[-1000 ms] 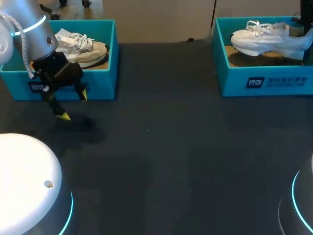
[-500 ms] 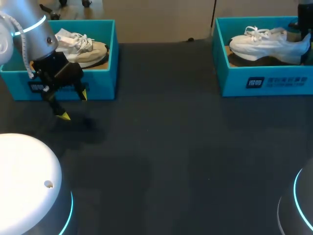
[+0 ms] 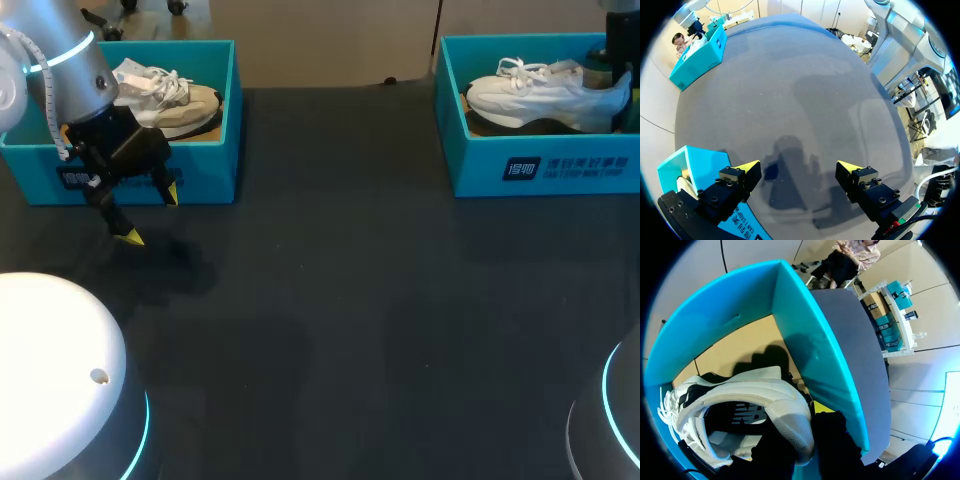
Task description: Take the shoe out of the shoebox, open the shoe tongue, remove and reinsert the insole, then place the shoe into the shoebox
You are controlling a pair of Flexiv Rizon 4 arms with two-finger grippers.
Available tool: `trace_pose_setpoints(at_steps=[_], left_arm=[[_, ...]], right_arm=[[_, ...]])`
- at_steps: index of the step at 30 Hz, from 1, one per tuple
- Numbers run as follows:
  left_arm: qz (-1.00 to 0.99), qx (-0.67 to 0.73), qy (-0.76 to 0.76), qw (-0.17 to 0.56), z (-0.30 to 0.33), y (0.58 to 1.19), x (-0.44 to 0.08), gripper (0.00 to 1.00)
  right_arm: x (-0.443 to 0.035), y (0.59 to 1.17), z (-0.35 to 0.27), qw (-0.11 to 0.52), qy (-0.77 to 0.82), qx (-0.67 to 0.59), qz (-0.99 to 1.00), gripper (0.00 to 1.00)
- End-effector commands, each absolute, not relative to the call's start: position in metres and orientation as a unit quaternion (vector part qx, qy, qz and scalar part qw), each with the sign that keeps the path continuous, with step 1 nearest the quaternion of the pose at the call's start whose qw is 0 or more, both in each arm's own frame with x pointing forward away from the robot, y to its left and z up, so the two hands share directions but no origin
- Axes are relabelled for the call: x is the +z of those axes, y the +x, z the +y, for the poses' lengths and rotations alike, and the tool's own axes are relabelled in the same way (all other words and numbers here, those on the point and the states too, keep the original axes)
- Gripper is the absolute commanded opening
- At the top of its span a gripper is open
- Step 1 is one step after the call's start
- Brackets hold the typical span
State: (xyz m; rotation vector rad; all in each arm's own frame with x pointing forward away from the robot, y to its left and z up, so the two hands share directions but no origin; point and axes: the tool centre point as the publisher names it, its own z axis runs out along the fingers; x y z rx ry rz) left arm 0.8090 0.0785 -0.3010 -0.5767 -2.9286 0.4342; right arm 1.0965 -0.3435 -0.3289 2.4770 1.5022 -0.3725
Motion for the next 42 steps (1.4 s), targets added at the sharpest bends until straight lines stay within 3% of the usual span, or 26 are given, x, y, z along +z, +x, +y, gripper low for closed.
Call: trace_pose_setpoints(at_steps=[1, 42], left_arm=[[-0.969, 0.142, -0.191, 0.062, 0.079, 0.808, -0.3, 1.0], [-0.969, 0.142, -0.191, 0.062, 0.079, 0.808, -0.3, 1.0]], right_arm=[[-0.332, 1.097, -0.344, 0.105, 0.844, -0.127, 0.511, 0.0], [-0.321, 1.06, -0.333, 0.116, 0.812, -0.102, 0.563, 0.0]])
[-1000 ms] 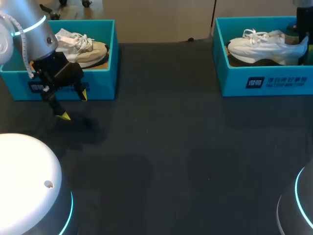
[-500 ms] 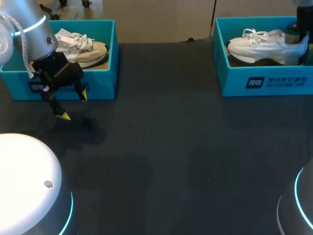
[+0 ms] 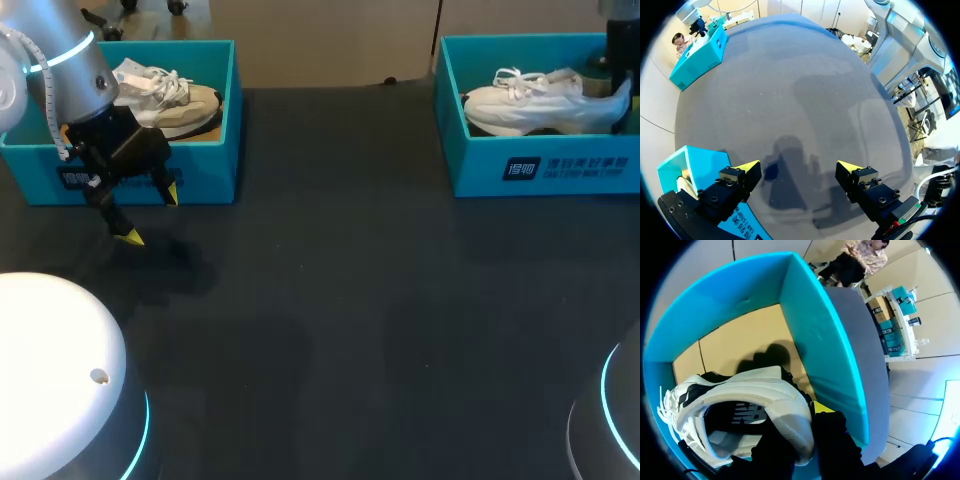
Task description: Take the shoe out of the shoebox, open the shoe tongue, remove and reinsert the insole, then place the shoe into the shoebox
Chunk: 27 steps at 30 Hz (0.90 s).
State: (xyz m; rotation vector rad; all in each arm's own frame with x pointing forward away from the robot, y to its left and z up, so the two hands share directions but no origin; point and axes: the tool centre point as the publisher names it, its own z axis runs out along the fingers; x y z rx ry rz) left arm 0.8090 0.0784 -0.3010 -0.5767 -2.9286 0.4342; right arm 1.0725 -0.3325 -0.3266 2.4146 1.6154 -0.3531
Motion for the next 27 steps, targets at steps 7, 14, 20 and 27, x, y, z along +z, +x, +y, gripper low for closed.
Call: trace_pose_setpoints(at_steps=[7, 14, 20, 27], left_arm=[[-0.969, 0.142, -0.191, 0.062, 0.079, 0.808, -0.3, 1.0], [-0.969, 0.142, -0.191, 0.062, 0.079, 0.808, -0.3, 1.0], [-0.969, 0.142, -0.191, 0.062, 0.079, 0.808, -0.3, 1.0], [-0.969, 0.142, -0.191, 0.062, 0.079, 0.808, -0.3, 1.0]], right_arm=[[-0.311, 1.05, -0.33, 0.13, 0.797, -0.108, 0.58, 0.0], [-0.314, 1.035, -0.327, 0.13, 0.785, -0.113, 0.595, 0.0], [-0.317, 1.032, -0.327, 0.128, 0.779, -0.113, 0.604, 0.0], [-0.321, 1.032, -0.33, 0.12, 0.783, -0.116, 0.599, 0.0]])
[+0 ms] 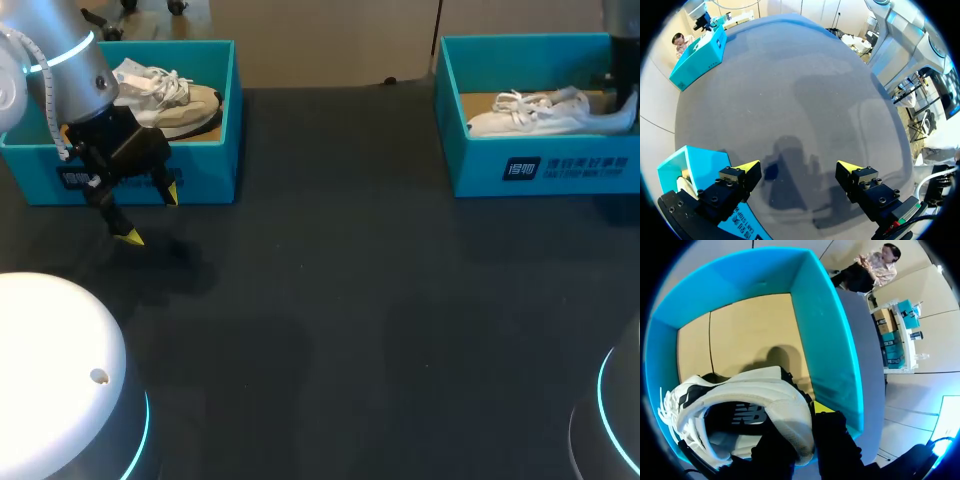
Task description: Take the shoe out of the shoebox, open the shoe tongue, remove and reinsert the insole, then place the shoe into the shoebox
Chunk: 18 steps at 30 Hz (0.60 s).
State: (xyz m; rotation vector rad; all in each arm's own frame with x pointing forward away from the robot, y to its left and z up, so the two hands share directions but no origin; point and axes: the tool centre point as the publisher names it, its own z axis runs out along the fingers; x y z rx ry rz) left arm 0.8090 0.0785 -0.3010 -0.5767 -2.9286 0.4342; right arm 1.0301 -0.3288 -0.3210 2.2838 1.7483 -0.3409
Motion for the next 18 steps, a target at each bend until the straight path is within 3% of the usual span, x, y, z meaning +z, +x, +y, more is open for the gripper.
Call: trace_pose_setpoints(at_steps=[1, 18], left_arm=[[-0.969, 0.142, -0.191, 0.062, 0.079, 0.808, -0.3, 1.0], [-0.969, 0.142, -0.191, 0.062, 0.079, 0.808, -0.3, 1.0]], right_arm=[[-0.321, 1.032, -0.33, 0.12, 0.784, -0.116, 0.598, 0.0], [-0.333, 1.037, -0.338, 0.108, 0.797, -0.125, 0.582, 0.0]])
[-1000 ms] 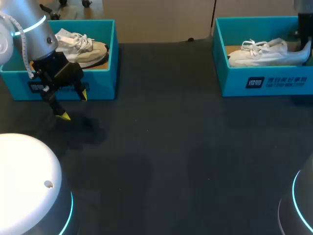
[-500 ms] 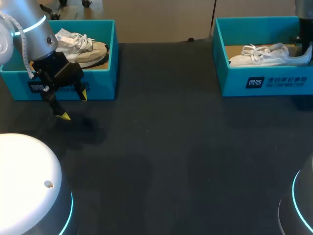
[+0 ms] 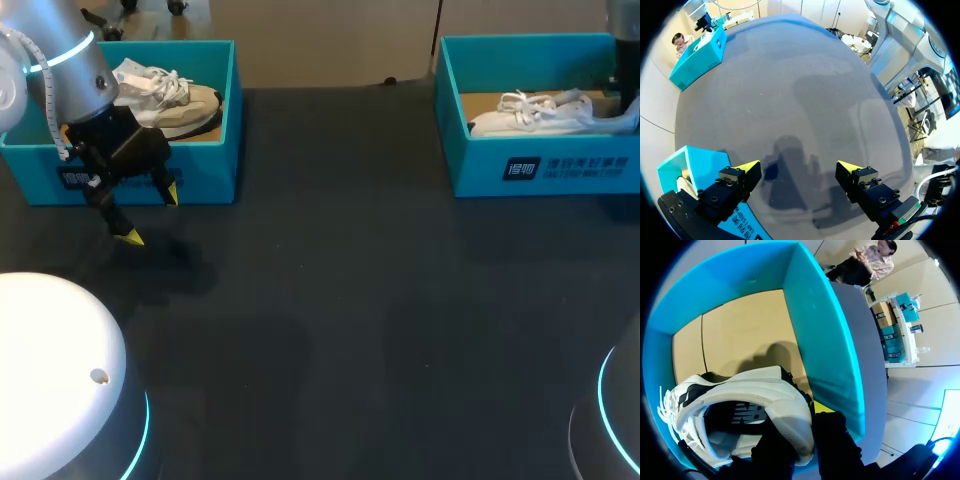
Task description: Take the shoe out of the shoebox, open the shoe tongue, remove and reinsert the insole, then place the shoe into the shoebox
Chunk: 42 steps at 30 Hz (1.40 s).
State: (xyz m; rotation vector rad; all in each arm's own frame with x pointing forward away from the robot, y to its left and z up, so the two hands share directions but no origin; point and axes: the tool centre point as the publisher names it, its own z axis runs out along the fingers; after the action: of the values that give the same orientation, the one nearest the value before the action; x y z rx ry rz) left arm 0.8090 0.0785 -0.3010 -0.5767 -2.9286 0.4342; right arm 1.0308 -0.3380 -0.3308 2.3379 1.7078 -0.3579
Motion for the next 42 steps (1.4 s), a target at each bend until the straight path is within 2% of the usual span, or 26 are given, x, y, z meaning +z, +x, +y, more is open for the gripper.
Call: trace_pose_setpoints(at_steps=[1, 42], left_arm=[[-0.969, 0.142, -0.191, 0.062, 0.079, 0.808, -0.3, 1.0], [-0.969, 0.142, -0.191, 0.062, 0.079, 0.808, -0.3, 1.0]], right_arm=[[-0.334, 1.037, -0.338, 0.108, 0.797, -0.126, 0.581, 0.0], [-0.361, 1.023, -0.335, 0.084, 0.782, -0.116, 0.607, 0.0]])
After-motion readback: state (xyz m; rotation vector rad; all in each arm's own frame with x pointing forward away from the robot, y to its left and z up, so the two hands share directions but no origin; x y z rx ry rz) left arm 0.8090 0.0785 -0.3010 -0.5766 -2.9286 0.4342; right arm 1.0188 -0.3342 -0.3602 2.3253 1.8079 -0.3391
